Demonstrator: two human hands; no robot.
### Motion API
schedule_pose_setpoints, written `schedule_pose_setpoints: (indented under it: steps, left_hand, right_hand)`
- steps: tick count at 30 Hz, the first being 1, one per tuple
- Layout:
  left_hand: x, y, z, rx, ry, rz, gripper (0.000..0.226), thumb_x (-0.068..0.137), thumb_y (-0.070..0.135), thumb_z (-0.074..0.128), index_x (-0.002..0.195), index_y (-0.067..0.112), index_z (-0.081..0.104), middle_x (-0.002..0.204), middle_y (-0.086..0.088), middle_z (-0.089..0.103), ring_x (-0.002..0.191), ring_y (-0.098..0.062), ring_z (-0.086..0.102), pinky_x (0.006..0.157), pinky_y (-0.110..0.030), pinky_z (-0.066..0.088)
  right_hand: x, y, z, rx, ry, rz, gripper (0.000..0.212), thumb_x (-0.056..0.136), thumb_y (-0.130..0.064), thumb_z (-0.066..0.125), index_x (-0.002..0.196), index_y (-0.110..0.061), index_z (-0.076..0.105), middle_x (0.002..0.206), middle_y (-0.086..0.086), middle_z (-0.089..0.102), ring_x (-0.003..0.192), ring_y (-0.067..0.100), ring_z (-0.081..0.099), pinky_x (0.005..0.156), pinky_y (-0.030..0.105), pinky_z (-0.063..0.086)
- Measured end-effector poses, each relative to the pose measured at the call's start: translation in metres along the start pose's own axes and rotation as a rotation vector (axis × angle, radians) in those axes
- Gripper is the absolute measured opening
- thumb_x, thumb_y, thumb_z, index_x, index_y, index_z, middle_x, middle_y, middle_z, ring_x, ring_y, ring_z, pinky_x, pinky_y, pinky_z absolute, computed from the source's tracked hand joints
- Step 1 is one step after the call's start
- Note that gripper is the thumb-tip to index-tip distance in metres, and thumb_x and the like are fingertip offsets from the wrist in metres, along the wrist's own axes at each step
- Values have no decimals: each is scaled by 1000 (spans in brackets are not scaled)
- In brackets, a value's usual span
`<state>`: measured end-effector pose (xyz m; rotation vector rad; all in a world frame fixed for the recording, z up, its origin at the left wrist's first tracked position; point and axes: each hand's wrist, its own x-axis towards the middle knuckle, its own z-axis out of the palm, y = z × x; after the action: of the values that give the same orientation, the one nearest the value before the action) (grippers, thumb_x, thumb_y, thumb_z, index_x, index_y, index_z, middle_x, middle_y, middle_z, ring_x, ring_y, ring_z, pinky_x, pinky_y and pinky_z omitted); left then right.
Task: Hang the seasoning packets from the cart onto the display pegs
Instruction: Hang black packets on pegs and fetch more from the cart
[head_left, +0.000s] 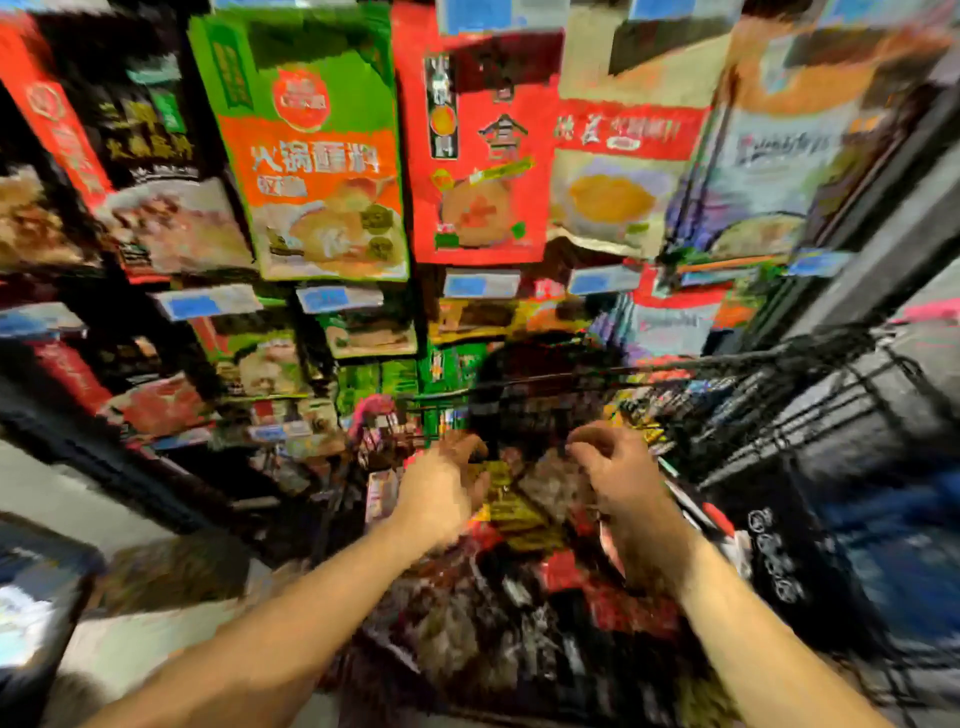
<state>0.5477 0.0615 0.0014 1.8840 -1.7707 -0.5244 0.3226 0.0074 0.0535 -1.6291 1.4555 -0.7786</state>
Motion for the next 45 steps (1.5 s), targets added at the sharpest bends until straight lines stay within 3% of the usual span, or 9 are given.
schedule_pose_setpoints:
  steps: [4,8,11,17,25,32,38,42,45]
  left_hand:
    - [-6,18,68,-49,-360,-202,50,86,45,69,126,17,64,113,-2,71,104,-23,68,85,-36,54]
    - [-9,10,120,-171,-571,-306,72,66,54,76,129,23,64,124,4,70,115,-19,67,98,-32,52]
    - [-9,-21,138,48,-585,-350,72,80,42,79,143,20,50,139,-8,58,126,-31,56,96,-31,47]
    - [-38,-104,146,-119,-636,-463,141,48,65,85,160,16,14,155,-9,41,140,-28,44,114,-38,39]
    - [-23,-88,136,49,-847,-270,41,90,38,75,122,13,70,122,-6,64,117,-26,58,95,-34,47]
    - [-16,-90,95,-452,-440,-437,48,93,33,73,137,16,61,131,-3,65,109,-15,65,85,-23,55]
    - [-25,-48,71,-905,-422,-649,22,98,15,66,120,14,68,101,-2,75,80,-10,72,60,-19,54]
    - [-40,-36,81,-915,-473,-707,31,98,30,66,125,16,64,116,-3,73,104,-19,72,83,-32,59]
    - [-43,-53,104,-496,-556,-527,33,97,36,67,125,18,62,120,4,65,122,-26,62,95,-32,50]
  right_hand:
    - [-16,72,-30,-62,1,211,24,89,5,66,77,-16,66,70,-5,65,61,-6,58,70,25,45]
    - [-32,142,-18,-75,-91,468,7,84,-16,74,78,-20,72,81,4,76,77,17,68,69,30,52]
    - [-48,160,10,-65,-159,624,19,86,-16,77,101,-22,66,96,3,72,82,19,67,67,29,53]
    - [-67,173,64,-28,-329,679,41,81,-6,79,117,-14,59,98,-2,67,86,14,62,72,22,49]
    - [-71,168,69,-18,-326,692,50,80,3,80,122,-15,61,115,1,68,103,17,62,80,19,47]
    - [-73,143,43,-107,-77,632,35,91,-19,75,123,-10,64,110,1,63,103,20,61,84,29,43]
    - [-81,122,62,481,-308,681,29,93,-18,73,119,-21,62,111,2,75,100,21,73,80,29,56]
    - [-76,139,57,467,-167,717,42,95,-31,73,128,-7,64,110,14,77,98,31,76,86,47,62]
    - [-75,158,38,293,36,688,59,92,-47,70,138,-13,58,125,10,71,110,28,71,97,52,58]
